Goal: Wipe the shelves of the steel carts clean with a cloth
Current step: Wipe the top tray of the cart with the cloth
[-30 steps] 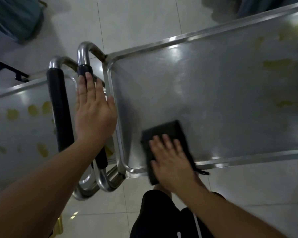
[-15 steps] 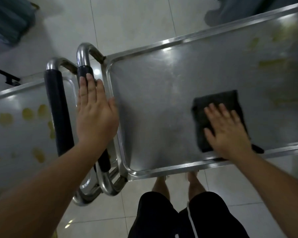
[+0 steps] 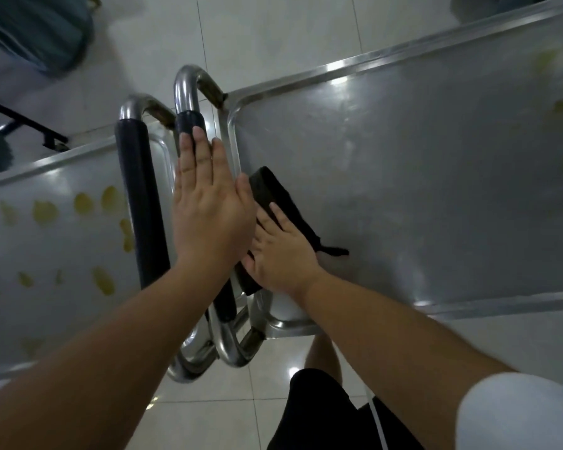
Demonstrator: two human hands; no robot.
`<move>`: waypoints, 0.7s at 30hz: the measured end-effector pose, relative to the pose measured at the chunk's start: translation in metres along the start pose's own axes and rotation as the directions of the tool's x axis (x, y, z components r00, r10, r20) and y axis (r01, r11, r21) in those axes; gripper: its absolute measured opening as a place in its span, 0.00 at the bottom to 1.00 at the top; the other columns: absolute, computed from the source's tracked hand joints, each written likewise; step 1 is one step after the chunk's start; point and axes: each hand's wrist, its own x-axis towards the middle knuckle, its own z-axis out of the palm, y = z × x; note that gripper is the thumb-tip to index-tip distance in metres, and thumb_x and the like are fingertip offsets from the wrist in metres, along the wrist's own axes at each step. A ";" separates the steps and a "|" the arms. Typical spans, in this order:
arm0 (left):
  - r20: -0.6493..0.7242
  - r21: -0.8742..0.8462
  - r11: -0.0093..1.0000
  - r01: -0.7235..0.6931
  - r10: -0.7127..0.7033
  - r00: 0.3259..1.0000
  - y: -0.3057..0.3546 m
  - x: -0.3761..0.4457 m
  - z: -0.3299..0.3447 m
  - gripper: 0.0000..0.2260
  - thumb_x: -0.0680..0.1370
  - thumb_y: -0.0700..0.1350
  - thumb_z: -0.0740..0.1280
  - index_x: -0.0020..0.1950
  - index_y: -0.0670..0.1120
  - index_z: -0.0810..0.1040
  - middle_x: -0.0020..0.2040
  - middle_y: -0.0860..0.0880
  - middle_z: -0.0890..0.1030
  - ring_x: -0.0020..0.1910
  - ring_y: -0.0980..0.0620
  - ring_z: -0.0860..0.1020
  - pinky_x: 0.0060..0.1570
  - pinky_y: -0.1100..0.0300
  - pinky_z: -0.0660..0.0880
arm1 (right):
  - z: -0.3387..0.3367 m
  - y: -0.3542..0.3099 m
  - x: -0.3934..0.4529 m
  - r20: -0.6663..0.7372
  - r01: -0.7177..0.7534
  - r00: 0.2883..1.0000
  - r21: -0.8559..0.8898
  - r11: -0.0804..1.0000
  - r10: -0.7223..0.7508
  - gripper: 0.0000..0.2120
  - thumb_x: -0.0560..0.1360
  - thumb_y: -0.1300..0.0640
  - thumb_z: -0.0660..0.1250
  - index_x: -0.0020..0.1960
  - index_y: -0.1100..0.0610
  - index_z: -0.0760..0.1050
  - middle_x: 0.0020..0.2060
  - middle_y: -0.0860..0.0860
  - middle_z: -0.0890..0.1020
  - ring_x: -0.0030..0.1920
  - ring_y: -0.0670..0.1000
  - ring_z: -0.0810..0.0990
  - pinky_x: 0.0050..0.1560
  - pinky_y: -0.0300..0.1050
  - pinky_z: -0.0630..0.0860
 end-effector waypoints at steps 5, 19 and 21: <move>0.023 -0.027 1.000 -0.004 0.005 1.000 0.000 0.000 0.000 0.30 0.88 0.58 0.43 0.87 0.43 0.48 0.87 0.46 0.42 0.85 0.51 0.37 0.83 0.49 0.40 | -0.016 0.084 -0.026 0.002 -0.033 0.999 -0.063 0.997 0.033 0.31 0.84 0.39 0.47 0.84 0.48 0.49 0.83 0.47 0.52 0.83 0.51 0.47 0.82 0.57 0.46; 0.035 -0.029 1.000 0.000 0.001 0.999 -0.002 0.001 0.001 0.30 0.87 0.57 0.42 0.87 0.43 0.47 0.87 0.46 0.41 0.84 0.52 0.35 0.83 0.50 0.39 | -0.072 0.179 0.019 -0.139 -0.861 0.466 0.157 0.484 0.874 0.35 0.81 0.42 0.47 0.85 0.56 0.50 0.84 0.53 0.52 0.83 0.59 0.49 0.80 0.64 0.47; 0.028 -0.035 0.999 -0.008 0.009 1.000 -0.002 0.001 0.001 0.30 0.87 0.56 0.43 0.87 0.42 0.48 0.87 0.45 0.42 0.84 0.52 0.35 0.83 0.51 0.38 | -0.057 0.124 0.043 -0.139 -0.715 0.678 0.104 0.692 0.722 0.35 0.82 0.41 0.47 0.85 0.55 0.49 0.84 0.52 0.52 0.83 0.58 0.49 0.81 0.63 0.45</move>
